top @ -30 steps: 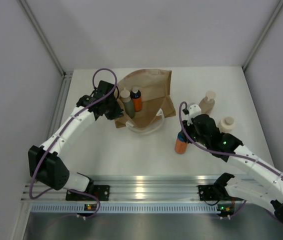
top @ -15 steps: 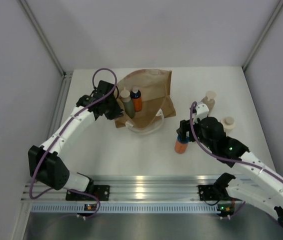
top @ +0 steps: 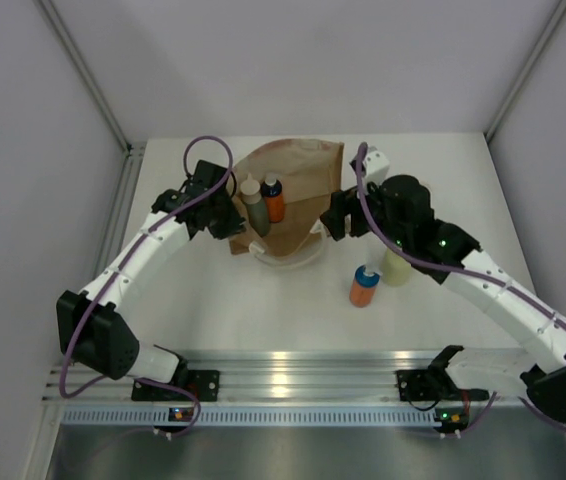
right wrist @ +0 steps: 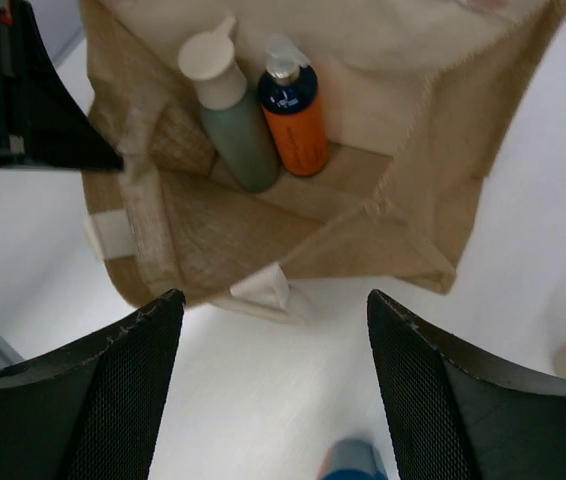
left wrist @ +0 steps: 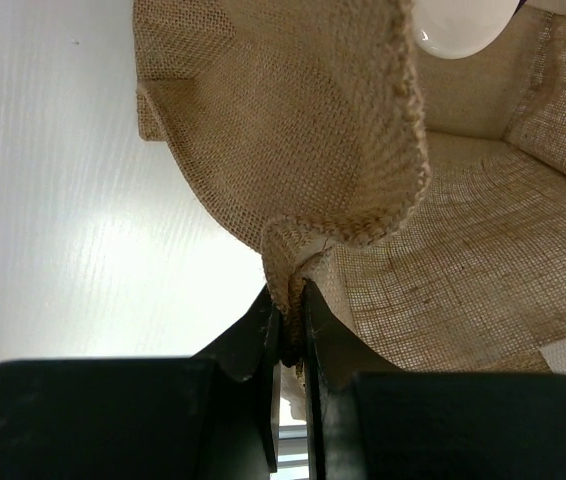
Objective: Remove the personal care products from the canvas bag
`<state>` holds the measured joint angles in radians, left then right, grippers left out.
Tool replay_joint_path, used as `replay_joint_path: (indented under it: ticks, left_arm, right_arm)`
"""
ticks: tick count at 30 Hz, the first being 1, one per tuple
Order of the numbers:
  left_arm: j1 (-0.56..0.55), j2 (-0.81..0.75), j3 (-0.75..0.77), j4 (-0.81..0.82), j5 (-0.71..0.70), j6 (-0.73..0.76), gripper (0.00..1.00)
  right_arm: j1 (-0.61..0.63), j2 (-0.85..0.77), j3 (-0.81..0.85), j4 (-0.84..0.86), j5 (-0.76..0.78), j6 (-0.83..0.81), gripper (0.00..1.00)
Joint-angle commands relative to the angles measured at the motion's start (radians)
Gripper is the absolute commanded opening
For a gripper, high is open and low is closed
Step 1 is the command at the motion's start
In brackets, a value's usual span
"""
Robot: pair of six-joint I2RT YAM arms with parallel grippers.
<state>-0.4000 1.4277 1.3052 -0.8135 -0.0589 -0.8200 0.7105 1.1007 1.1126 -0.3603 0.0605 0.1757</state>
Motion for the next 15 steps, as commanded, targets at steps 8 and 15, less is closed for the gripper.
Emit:
replay_joint_path:
  ticks: [8,15]
  left_arm:
    - [0.033,-0.001,0.002,-0.046,-0.052,-0.013,0.00]
    - [0.033,0.004,0.000,-0.046,-0.039,-0.018,0.00]
  right_arm:
    - [0.026,0.370,0.386,0.057,-0.111,0.053,0.65]
    - [0.030,0.621,0.630,0.021,-0.083,0.058,0.60]
